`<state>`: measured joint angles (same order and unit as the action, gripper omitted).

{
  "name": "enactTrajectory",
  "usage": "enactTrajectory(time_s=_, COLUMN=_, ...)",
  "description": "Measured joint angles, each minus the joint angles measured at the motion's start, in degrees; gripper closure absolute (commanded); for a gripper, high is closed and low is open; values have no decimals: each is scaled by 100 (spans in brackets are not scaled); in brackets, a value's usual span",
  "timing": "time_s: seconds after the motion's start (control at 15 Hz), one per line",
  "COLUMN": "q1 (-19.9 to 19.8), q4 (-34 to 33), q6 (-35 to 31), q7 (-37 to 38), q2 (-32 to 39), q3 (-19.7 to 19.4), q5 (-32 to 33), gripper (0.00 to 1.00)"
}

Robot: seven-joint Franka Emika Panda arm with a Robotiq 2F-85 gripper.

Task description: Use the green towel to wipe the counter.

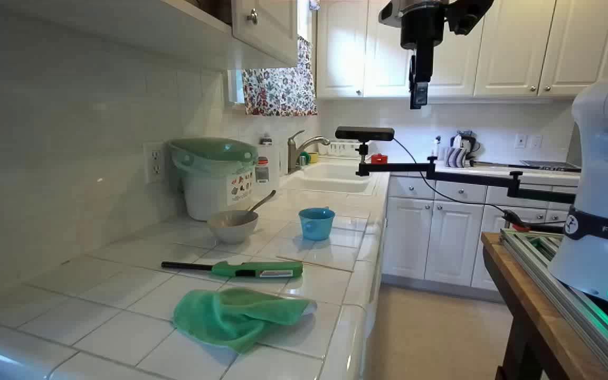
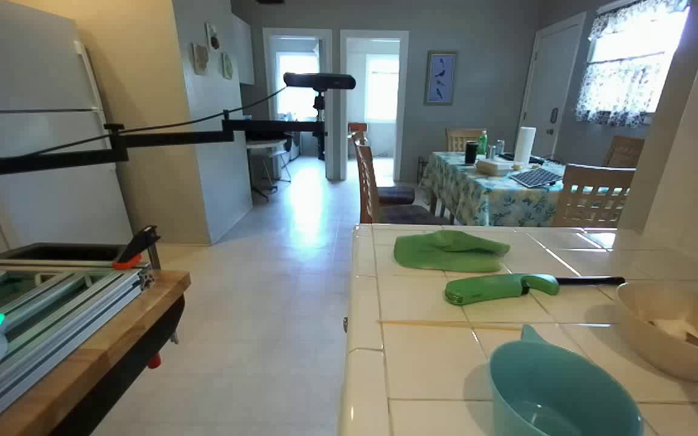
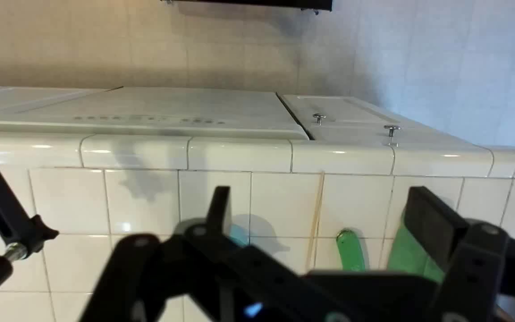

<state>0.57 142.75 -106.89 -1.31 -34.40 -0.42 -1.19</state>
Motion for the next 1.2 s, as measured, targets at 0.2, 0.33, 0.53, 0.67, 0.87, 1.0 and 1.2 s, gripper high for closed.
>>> enactTrajectory(time_s=0.2, q1=0, q4=0, q6=0, q7=0, q2=0, q3=0, q5=0, gripper=0)
enactTrajectory(time_s=0.33, q1=0, q4=0, q6=0, q7=0, q2=0, q3=0, q5=0, gripper=0)
enactTrajectory(time_s=0.53, q1=0, q4=0, q6=0, q7=0, q2=0, q3=0, q5=0, gripper=0)
enactTrajectory(time_s=0.67, q1=0, q4=0, q6=0, q7=0, q2=0, q3=0, q5=0, gripper=0)
enactTrajectory(time_s=0.87, q1=6, q4=0, q6=0, q7=0, q2=12, q3=11, q5=-7, gripper=0)
enactTrajectory(time_s=1.0, q1=117, q4=17, q6=-107, q7=0, q2=195, q3=136, q5=-52, gripper=0)
enactTrajectory(time_s=1.2, q1=489, q4=46, q6=-825, q7=0, q2=912, q3=476, q5=-213, gripper=0)
